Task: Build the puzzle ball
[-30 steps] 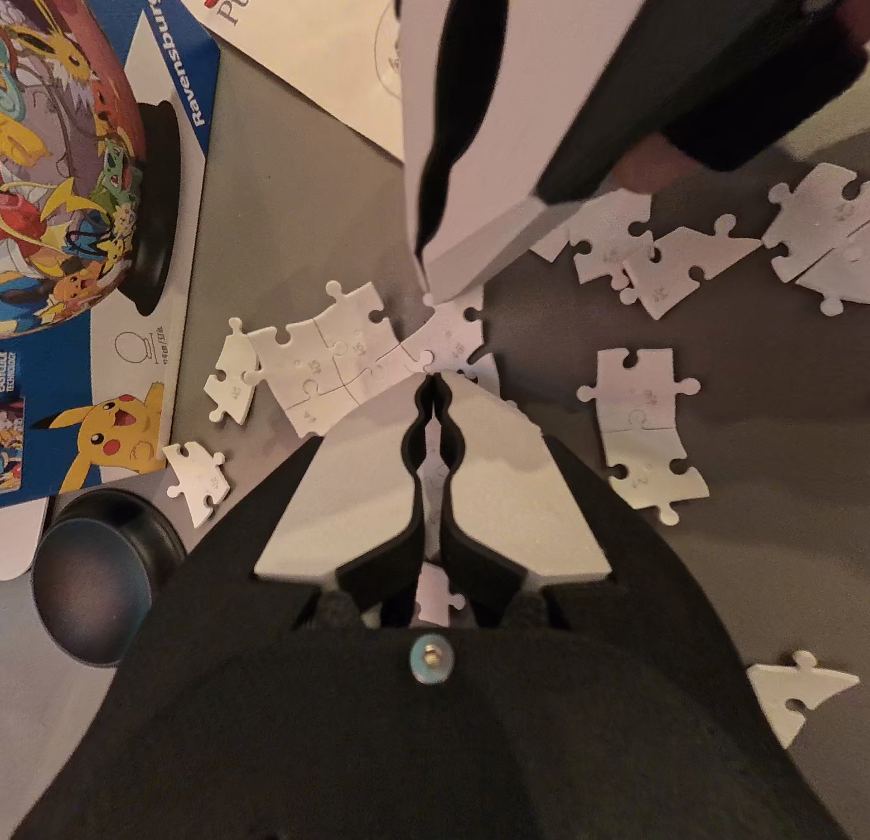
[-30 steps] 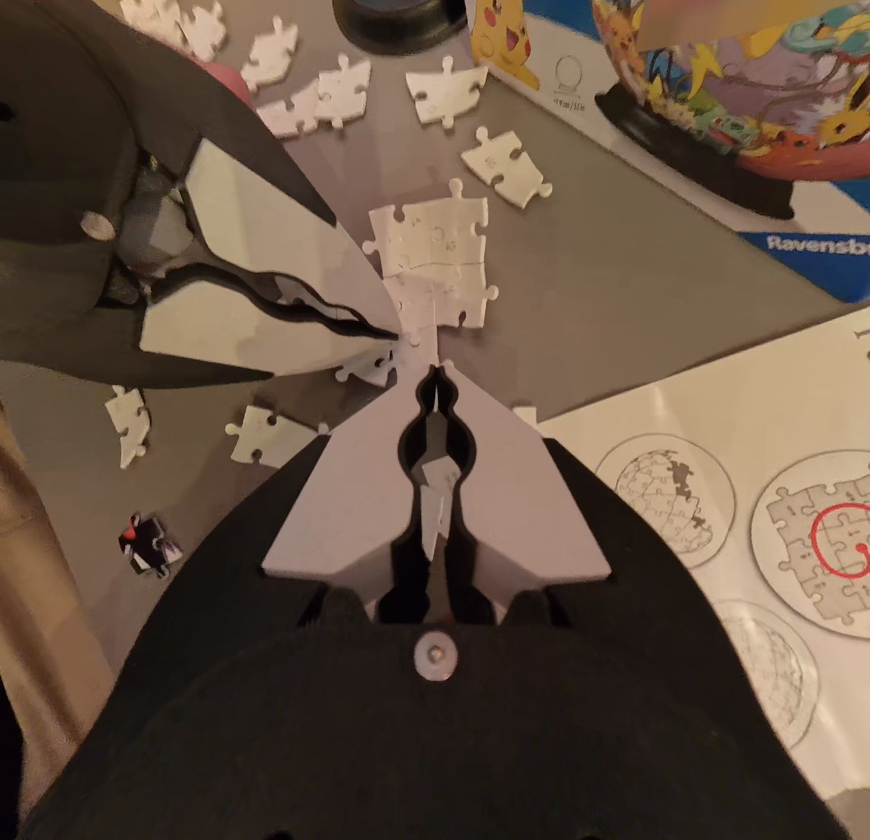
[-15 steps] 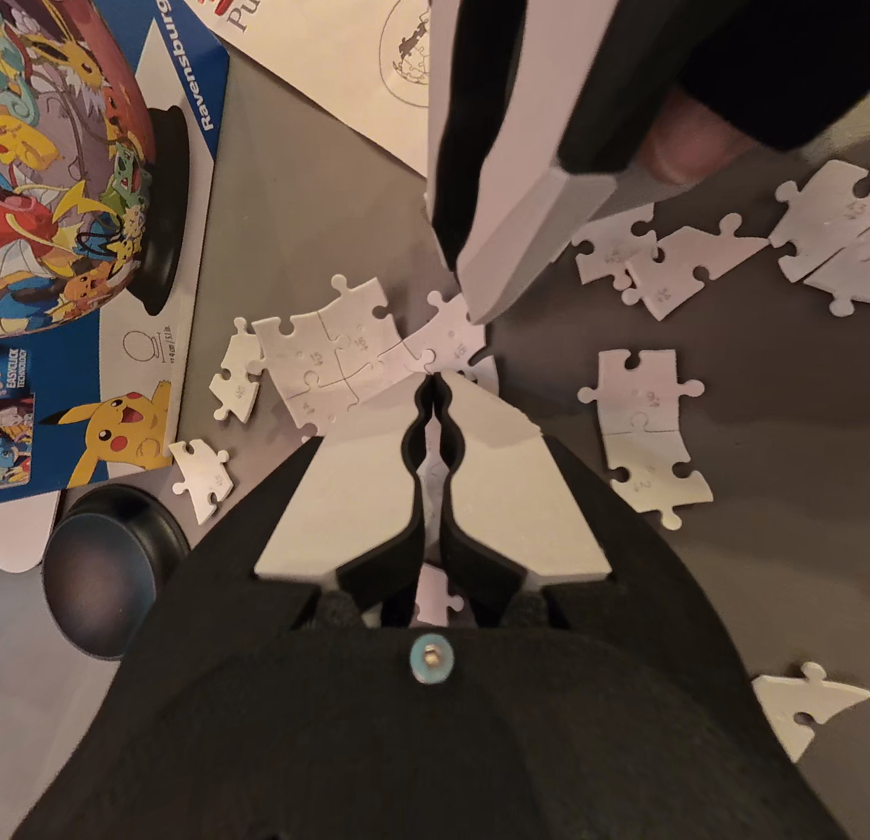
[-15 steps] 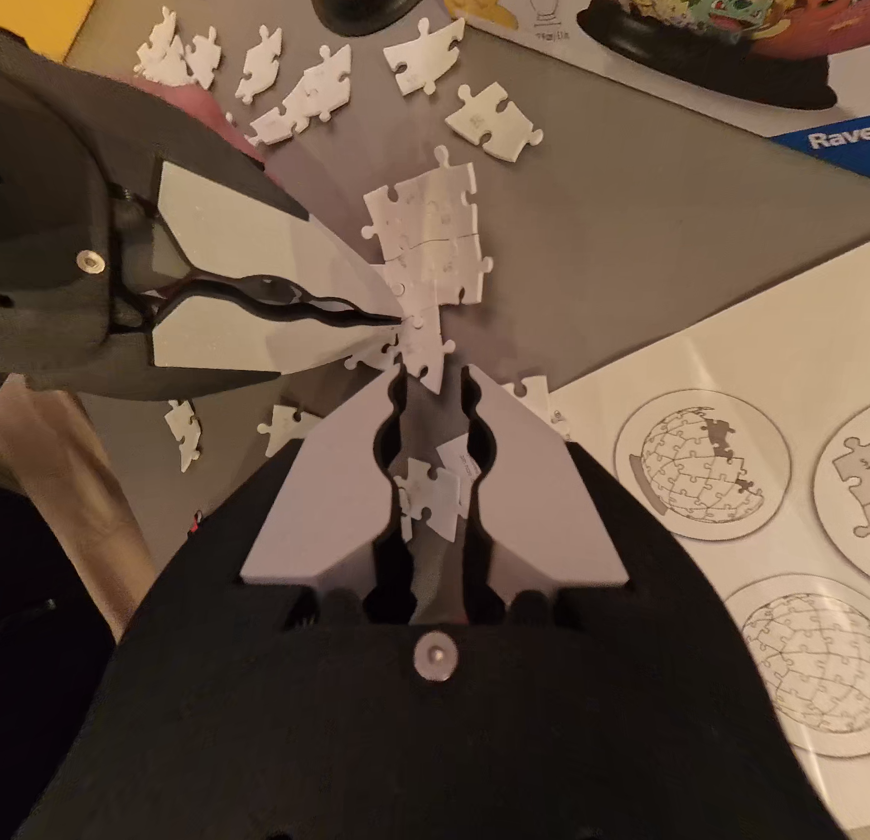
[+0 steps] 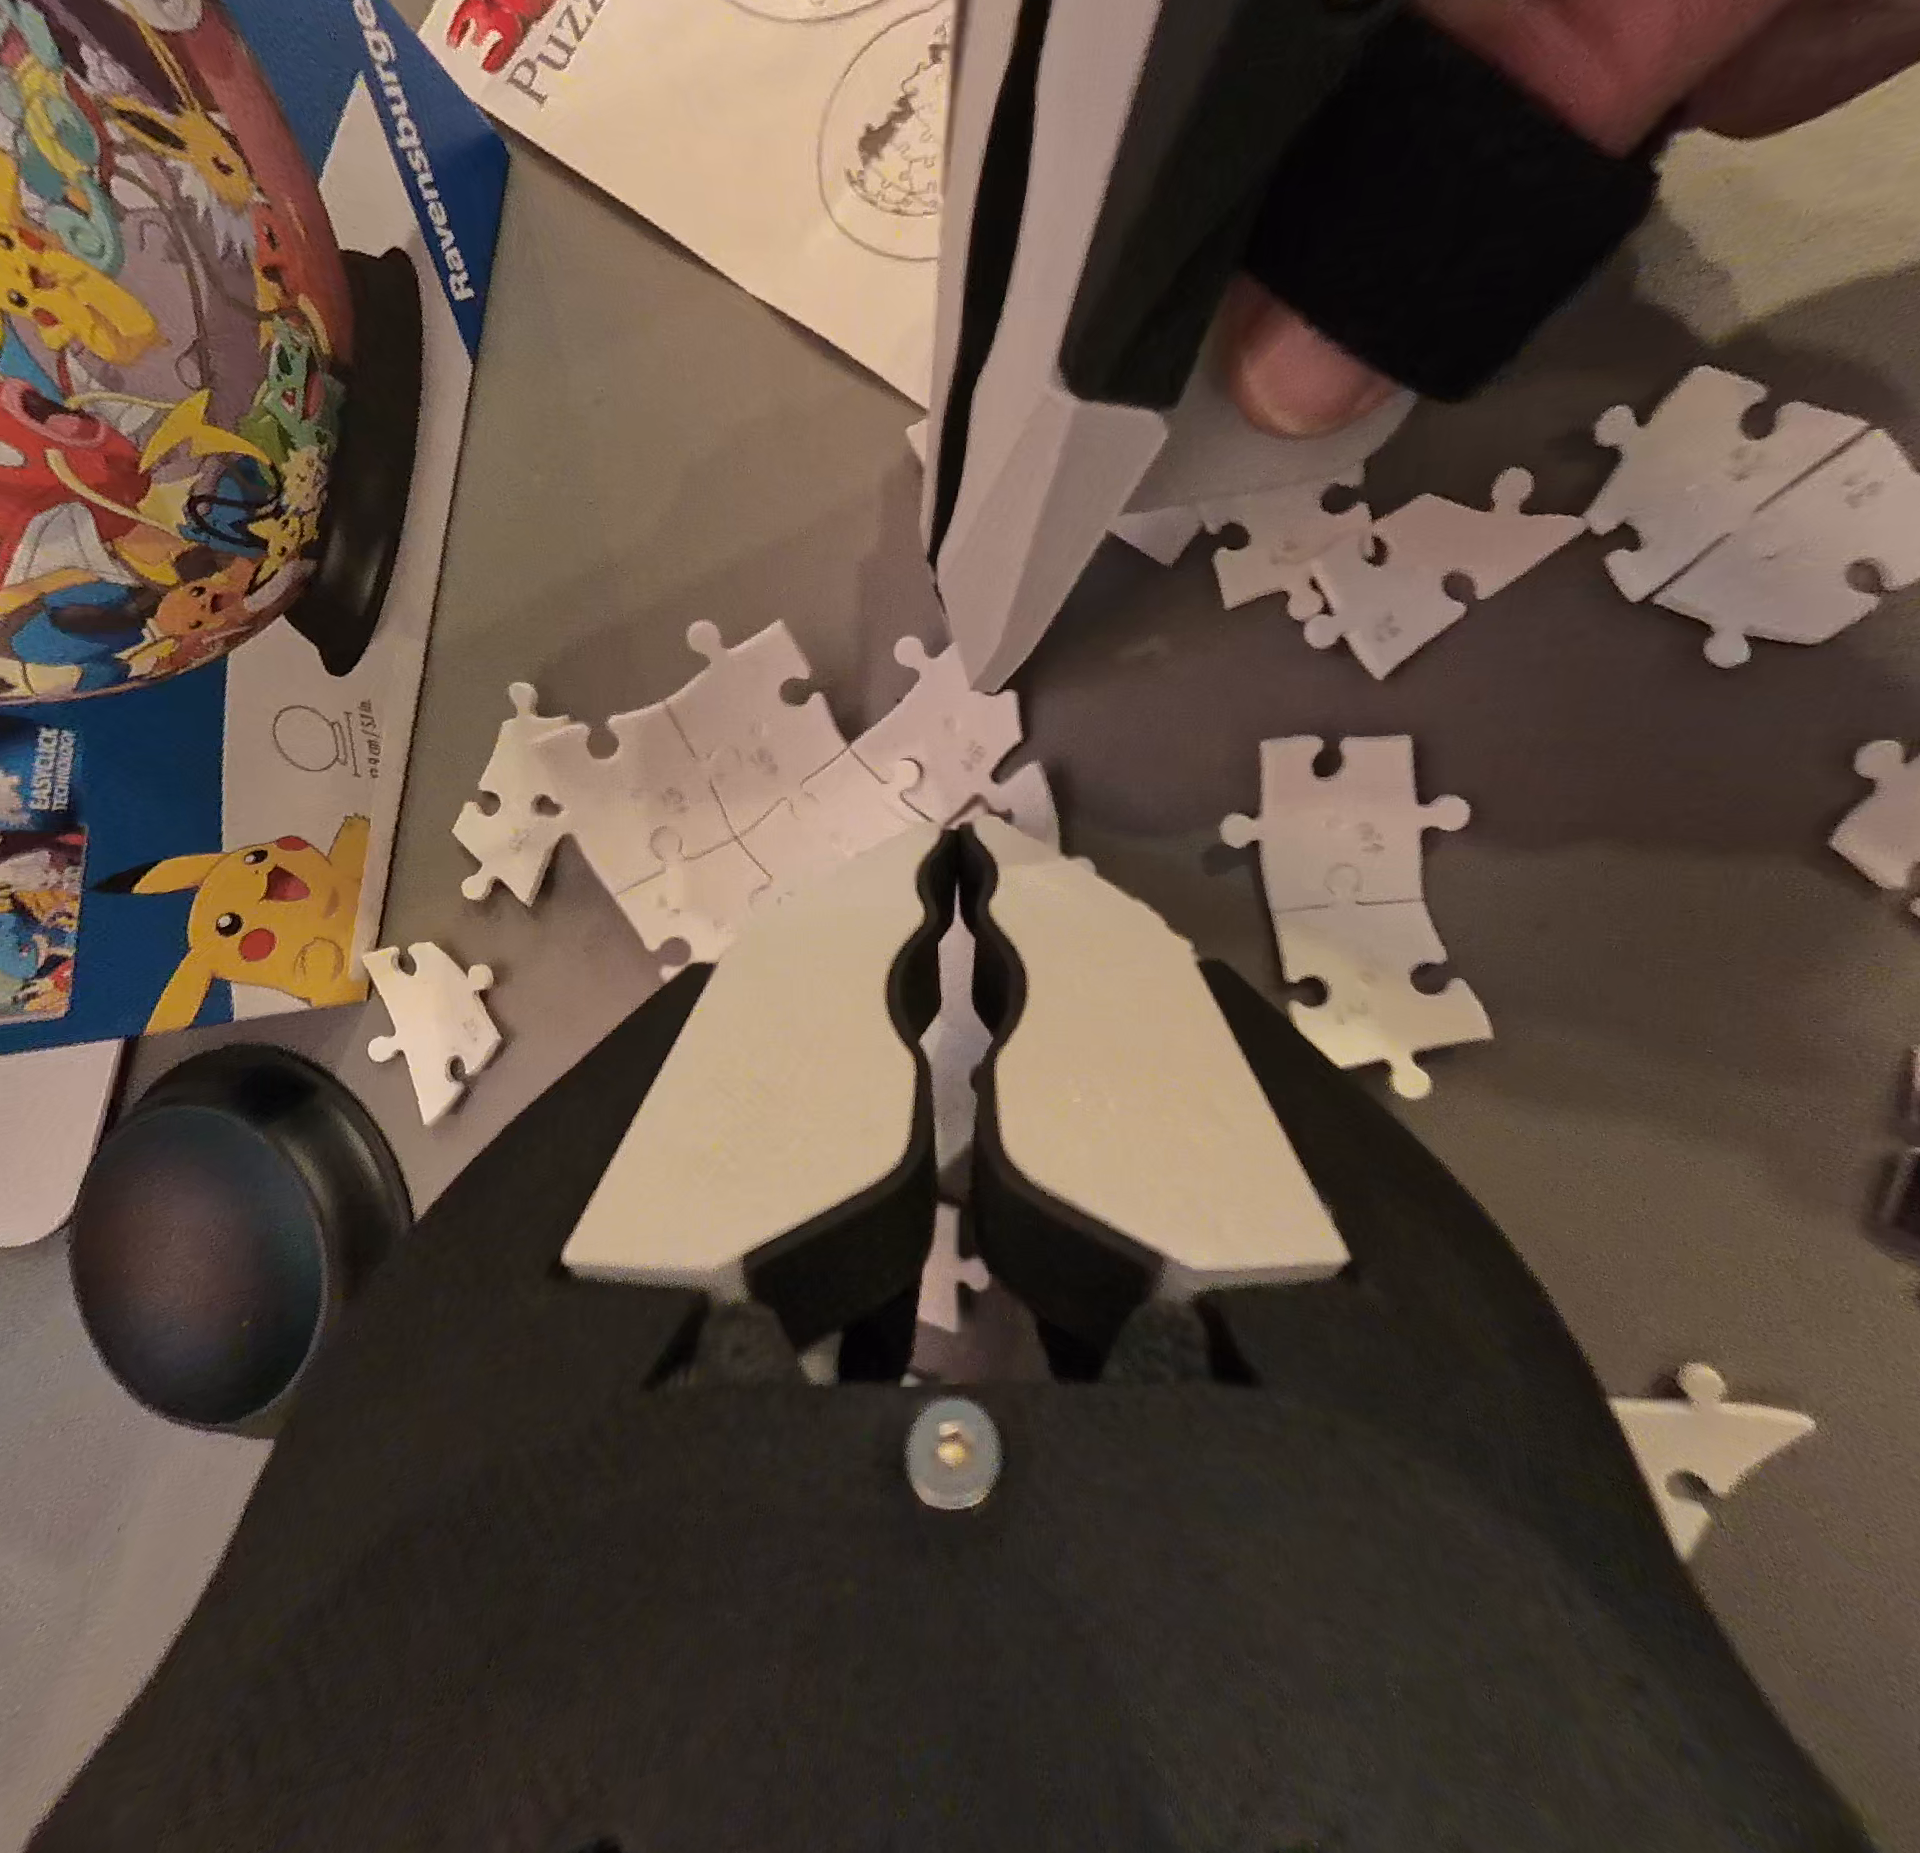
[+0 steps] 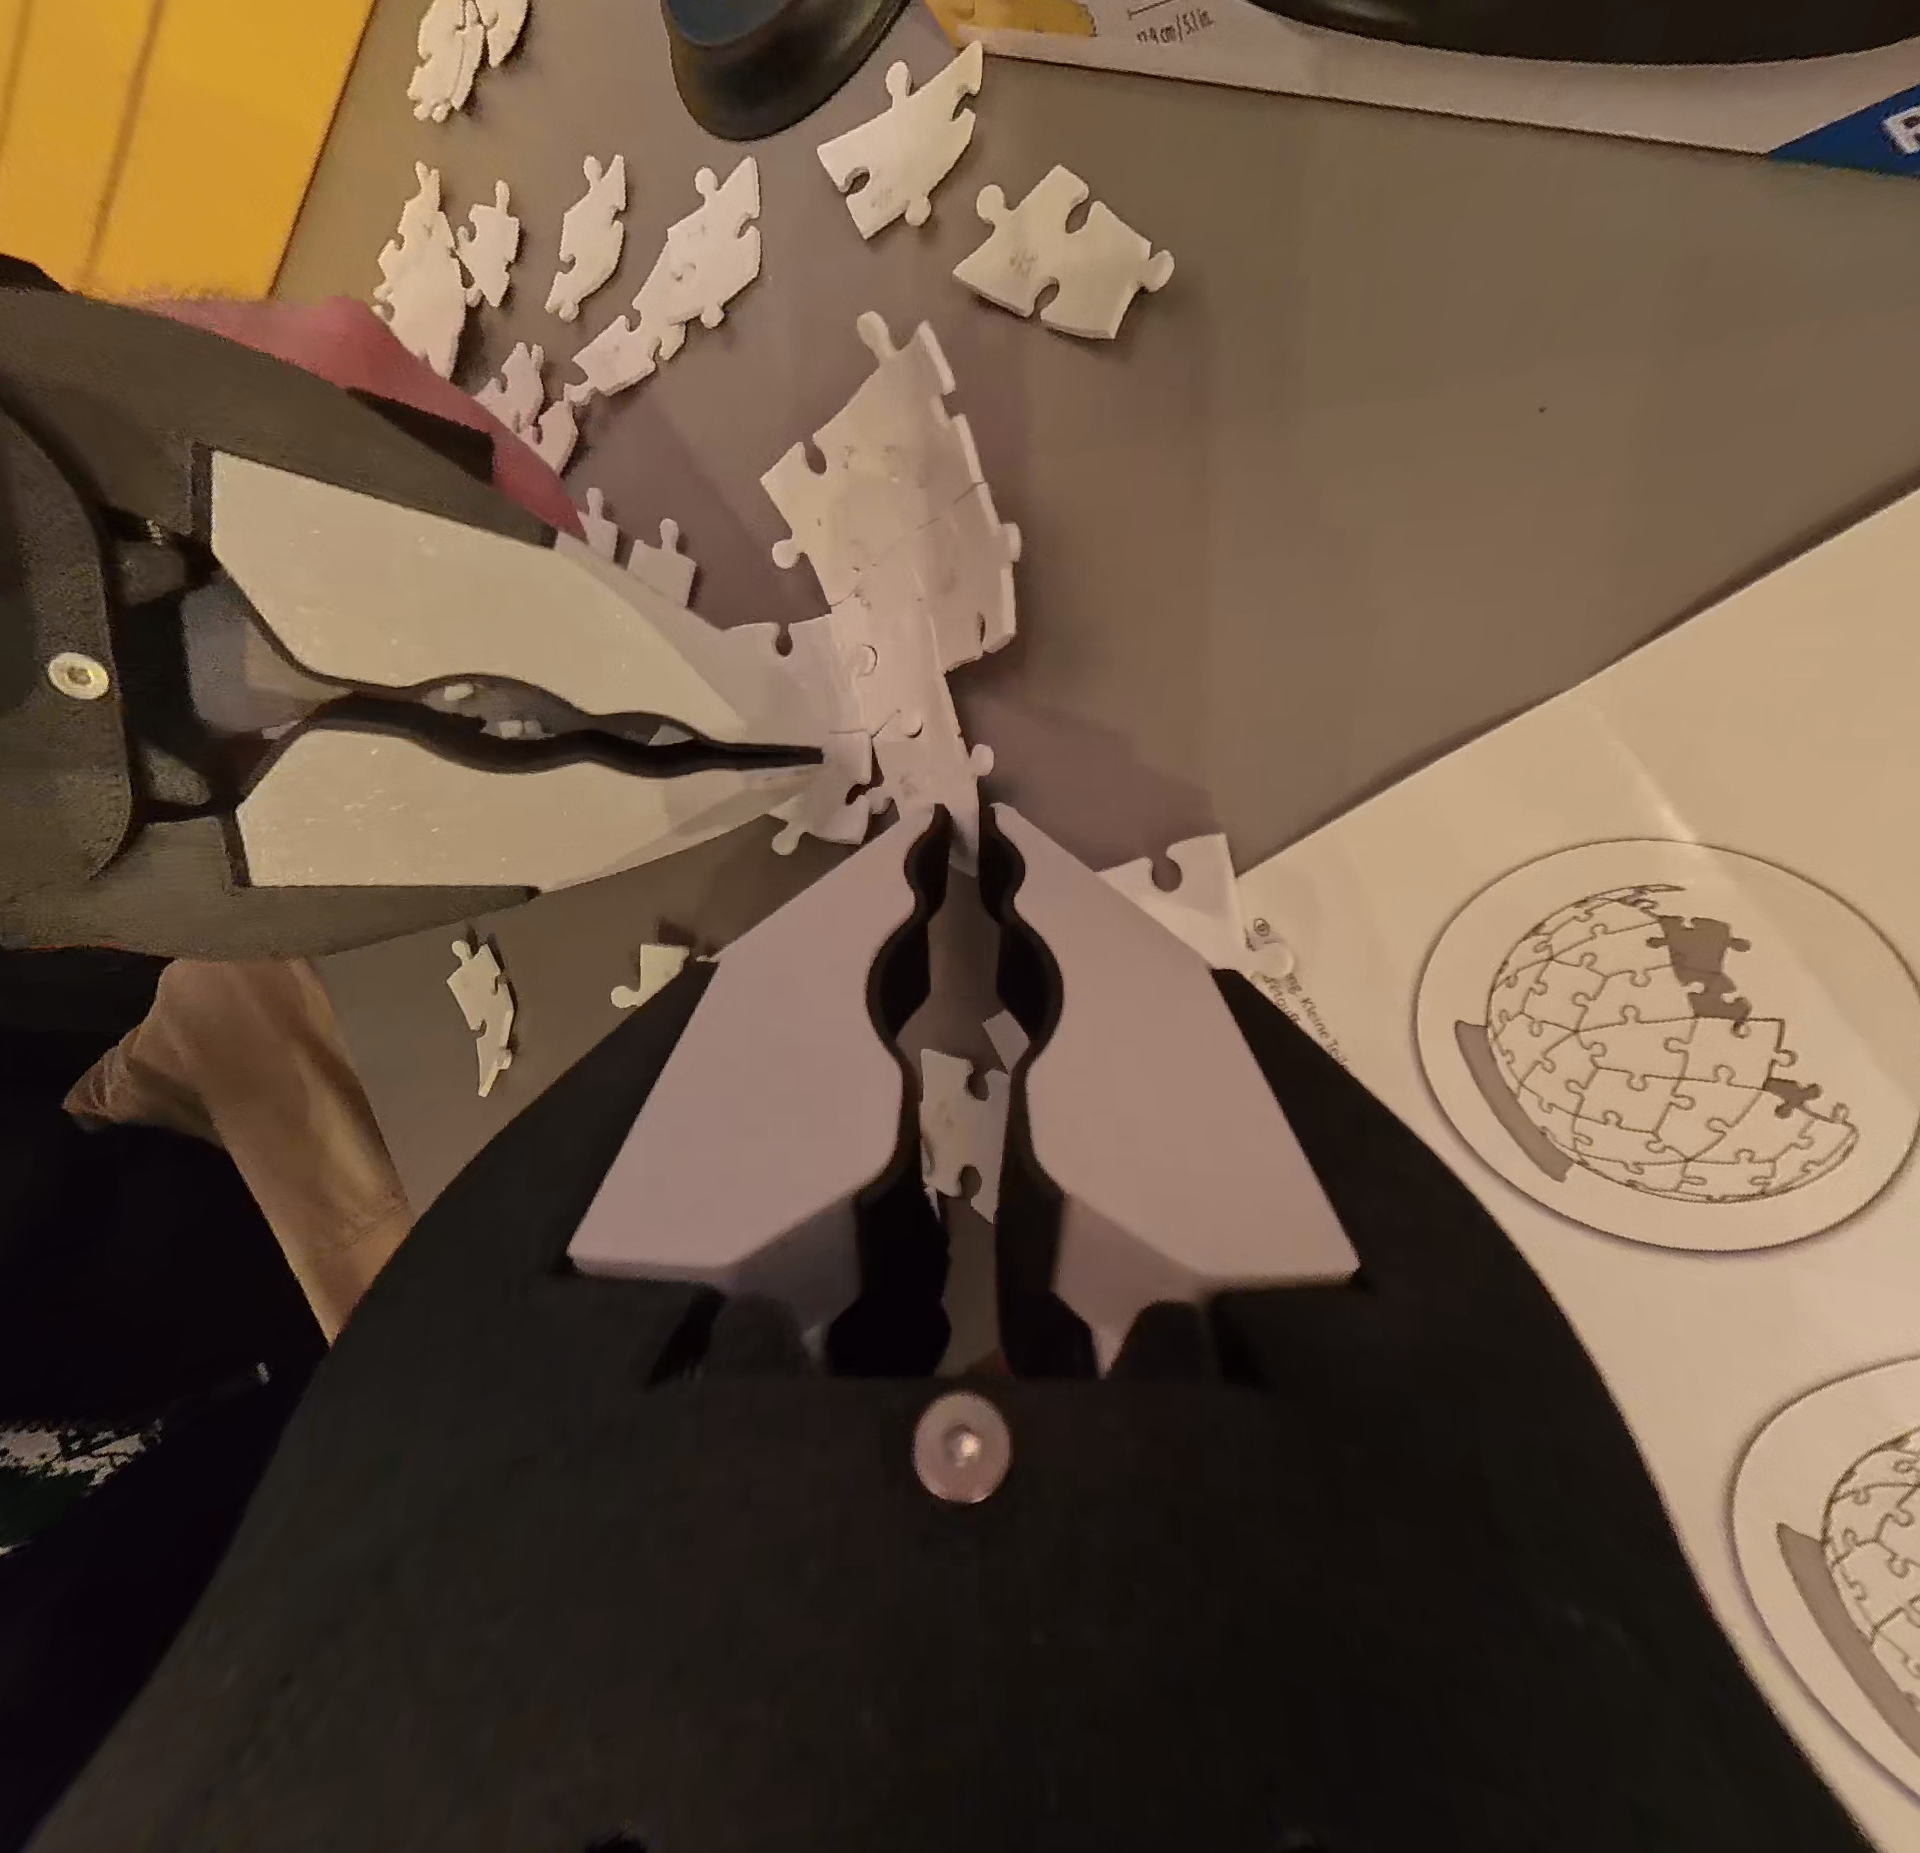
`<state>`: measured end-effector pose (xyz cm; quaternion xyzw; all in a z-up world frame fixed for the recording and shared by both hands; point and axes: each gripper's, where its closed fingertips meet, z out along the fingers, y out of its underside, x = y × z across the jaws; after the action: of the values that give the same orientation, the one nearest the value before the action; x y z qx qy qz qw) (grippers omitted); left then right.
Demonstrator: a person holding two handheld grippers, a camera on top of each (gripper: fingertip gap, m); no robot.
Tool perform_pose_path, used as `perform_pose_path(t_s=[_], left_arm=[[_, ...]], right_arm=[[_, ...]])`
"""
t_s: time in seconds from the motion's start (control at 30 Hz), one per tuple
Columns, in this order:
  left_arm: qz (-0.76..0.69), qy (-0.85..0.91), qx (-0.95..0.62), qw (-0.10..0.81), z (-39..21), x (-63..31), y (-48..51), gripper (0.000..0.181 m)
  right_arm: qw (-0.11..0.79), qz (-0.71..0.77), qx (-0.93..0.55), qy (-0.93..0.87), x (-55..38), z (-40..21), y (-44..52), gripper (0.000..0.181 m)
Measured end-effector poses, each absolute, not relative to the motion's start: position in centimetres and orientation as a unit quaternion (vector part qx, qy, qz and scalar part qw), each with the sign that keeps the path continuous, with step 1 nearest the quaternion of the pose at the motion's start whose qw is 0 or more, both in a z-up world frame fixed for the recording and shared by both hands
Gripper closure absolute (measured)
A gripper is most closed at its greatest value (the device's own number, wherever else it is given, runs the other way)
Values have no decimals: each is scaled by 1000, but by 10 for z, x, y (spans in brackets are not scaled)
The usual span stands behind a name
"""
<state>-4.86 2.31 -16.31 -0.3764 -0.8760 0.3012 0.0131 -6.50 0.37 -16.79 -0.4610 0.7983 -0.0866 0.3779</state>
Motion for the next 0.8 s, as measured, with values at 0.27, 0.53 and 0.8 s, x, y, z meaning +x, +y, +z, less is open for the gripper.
perform_pose_path(t_s=[0.27, 0.53, 0.8], left_arm=[[291, -875, -388, -6, -171, -46, 28, 181], [300, -874, -382, -14, -171, -46, 28, 181], [308, -873, -379, -14, -171, -46, 28, 181]], right_arm=[[405, -79, -436, 800, -63, -162, 5, 180], [447, -57, -397, 800, -62, -158, 8, 181], [441, -57, -397, 803, -62, -161, 6, 181]])
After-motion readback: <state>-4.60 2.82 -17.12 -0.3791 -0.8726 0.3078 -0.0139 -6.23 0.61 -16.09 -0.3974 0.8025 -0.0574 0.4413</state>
